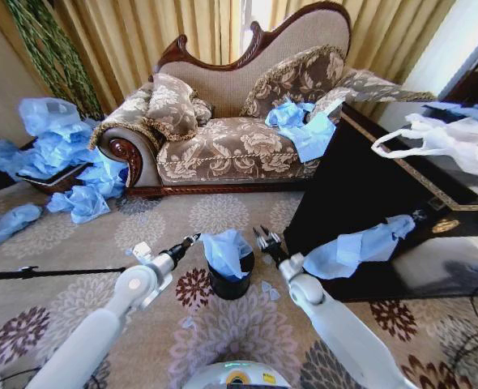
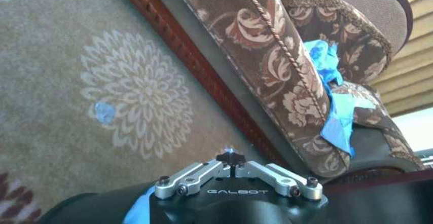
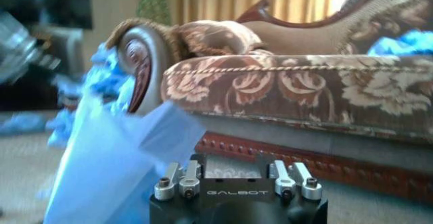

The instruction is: Place a garbage bag over the trash bin.

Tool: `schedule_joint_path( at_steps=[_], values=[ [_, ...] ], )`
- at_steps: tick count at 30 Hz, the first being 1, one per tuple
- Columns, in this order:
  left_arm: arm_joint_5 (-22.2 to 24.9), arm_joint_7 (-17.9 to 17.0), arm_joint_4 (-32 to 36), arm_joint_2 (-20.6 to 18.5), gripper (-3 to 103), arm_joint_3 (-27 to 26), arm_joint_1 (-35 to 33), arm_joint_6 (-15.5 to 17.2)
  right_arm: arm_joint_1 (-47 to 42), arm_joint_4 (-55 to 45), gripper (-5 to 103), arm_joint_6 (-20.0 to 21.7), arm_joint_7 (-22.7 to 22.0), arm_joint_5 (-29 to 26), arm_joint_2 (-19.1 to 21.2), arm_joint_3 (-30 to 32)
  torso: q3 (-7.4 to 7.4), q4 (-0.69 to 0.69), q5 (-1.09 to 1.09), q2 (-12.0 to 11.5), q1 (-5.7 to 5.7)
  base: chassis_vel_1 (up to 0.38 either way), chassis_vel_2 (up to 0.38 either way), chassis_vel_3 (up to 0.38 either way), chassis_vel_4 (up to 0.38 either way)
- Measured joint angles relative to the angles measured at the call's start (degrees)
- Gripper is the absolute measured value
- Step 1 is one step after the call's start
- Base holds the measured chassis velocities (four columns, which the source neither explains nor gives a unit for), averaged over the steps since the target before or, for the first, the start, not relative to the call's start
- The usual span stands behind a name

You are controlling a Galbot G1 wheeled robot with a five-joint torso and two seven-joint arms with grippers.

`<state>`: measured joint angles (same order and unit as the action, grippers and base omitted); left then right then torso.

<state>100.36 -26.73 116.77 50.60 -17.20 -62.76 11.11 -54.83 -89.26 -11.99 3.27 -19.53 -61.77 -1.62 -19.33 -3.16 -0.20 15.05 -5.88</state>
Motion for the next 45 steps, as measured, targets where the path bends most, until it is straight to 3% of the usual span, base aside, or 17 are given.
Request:
schedule_joint_path(
  at_steps=[2, 7, 11, 15, 28, 45],
  values=[
    [0.03, 0.04, -0.14, -0.12, 0, 0.54, 0.46, 0.06, 0.22, 0.93, 63, -0.43, 0.41, 2.87, -0.02, -0.47, 0.00, 0.00, 0.02, 0.00, 0.00, 0.000, 0.000, 0.000, 0.000],
    [0.04, 0.16, -0.20, 0.04, 0, 0.62, 0.14, 0.14, 2.08, 2.63, 74, -1.03, 0.84, 6.52, -0.02, -1.01, 0.00, 0.01, 0.01, 0.00, 0.00, 0.000, 0.000, 0.000, 0.000],
    [0.02, 0.29, -0.37, 0.48, 0, 0.80, 0.13, 0.18, 3.51, 2.47, 95, -1.32, 2.00, 9.46, 0.79, -2.40, -0.01, 0.00, 0.00, 0.00, 0.00, 0.000, 0.000, 0.000, 0.000],
    [0.01, 0.32, -0.54, 0.82, 0, 1.09, 0.62, 0.19, 3.65, 1.93, 100, -1.37, 2.53, 10.97, 0.93, -3.48, -0.01, -0.01, 0.00, 0.00, 0.00, 0.000, 0.000, 0.000, 0.000],
    [-0.11, 0.51, 0.36, 0.83, 0, 1.13, -1.22, 0.37, 8.20, 5.36, 100, -0.77, -1.35, 9.35, -1.43, -5.83, -0.01, 0.01, 0.00, 0.00, 0.00, 0.000, 0.000, 0.000, 0.000],
    [-0.52, 0.75, 1.56, 1.38, 0, 0.51, -3.02, 0.59, 13.39, 6.88, 100, 0.33, -2.72, 8.71, -3.83, -9.68, -0.01, 0.00, 0.00, 0.00, -0.01, 0.000, 0.000, 0.000, 0.000]
  ],
)
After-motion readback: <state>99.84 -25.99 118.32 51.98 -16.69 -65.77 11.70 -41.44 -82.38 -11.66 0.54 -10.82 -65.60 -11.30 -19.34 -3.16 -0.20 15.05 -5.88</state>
